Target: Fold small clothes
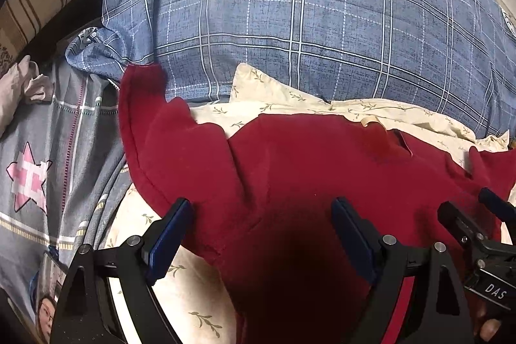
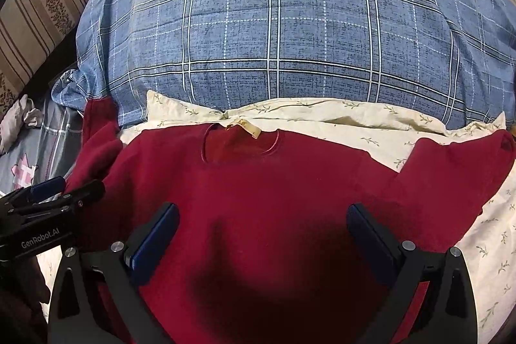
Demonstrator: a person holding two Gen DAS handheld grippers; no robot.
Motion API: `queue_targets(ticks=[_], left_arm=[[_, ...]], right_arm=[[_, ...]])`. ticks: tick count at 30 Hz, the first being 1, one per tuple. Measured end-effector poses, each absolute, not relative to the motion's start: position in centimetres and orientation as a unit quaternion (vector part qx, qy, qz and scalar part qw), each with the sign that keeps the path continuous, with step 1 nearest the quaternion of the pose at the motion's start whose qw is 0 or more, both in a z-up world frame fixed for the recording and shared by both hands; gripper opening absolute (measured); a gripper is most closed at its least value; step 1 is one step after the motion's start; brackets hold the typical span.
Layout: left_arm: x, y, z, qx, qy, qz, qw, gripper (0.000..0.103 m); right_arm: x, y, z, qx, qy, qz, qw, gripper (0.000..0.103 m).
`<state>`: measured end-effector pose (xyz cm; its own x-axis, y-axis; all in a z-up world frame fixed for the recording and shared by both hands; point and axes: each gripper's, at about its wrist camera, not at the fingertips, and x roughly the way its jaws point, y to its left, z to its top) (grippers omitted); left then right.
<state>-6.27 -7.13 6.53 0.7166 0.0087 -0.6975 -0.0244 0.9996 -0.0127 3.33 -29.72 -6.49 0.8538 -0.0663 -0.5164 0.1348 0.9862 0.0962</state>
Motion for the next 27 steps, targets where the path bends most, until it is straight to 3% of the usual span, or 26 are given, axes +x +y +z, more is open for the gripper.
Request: queue_targets(ticks=[27], left_arm=[[-6.2, -6.0, 6.8, -0.029, 0.377, 0.009, 0.926, 0.088]], right_arm=[[3.7, -29.7, -6.9, 0.065, 0.273, -0.061, 0.958, 0.103]])
